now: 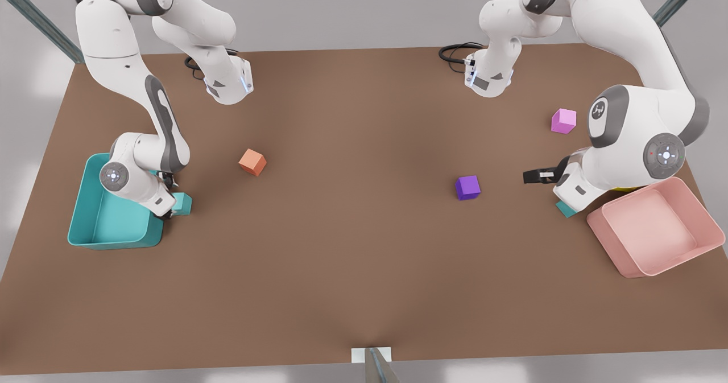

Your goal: Stack the two blue cubes on top of each other

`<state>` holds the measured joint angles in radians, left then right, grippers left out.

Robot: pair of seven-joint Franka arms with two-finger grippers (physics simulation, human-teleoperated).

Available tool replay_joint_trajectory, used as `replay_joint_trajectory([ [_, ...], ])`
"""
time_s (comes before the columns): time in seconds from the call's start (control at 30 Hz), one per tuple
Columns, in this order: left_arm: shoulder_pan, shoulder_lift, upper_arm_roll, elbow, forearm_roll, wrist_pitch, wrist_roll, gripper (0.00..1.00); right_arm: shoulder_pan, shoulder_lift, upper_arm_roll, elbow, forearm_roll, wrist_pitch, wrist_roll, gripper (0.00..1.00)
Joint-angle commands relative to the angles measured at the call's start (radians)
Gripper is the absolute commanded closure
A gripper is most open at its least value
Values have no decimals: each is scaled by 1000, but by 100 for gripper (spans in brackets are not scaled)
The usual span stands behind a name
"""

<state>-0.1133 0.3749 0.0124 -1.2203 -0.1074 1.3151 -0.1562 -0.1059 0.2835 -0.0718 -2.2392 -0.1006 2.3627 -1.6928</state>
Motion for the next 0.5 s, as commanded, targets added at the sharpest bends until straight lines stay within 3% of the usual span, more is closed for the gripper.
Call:
replay_joint_trajectory([
  [0.0, 0, -1, -2, -1, 2, -2, 0, 0, 2, 2, 0, 1, -1, 0, 130, 0],
  [0.47, -60, 4, 3, 28, 133, -8, -9, 0, 2, 46, 0, 29, -1, 13, 130, 0],
])
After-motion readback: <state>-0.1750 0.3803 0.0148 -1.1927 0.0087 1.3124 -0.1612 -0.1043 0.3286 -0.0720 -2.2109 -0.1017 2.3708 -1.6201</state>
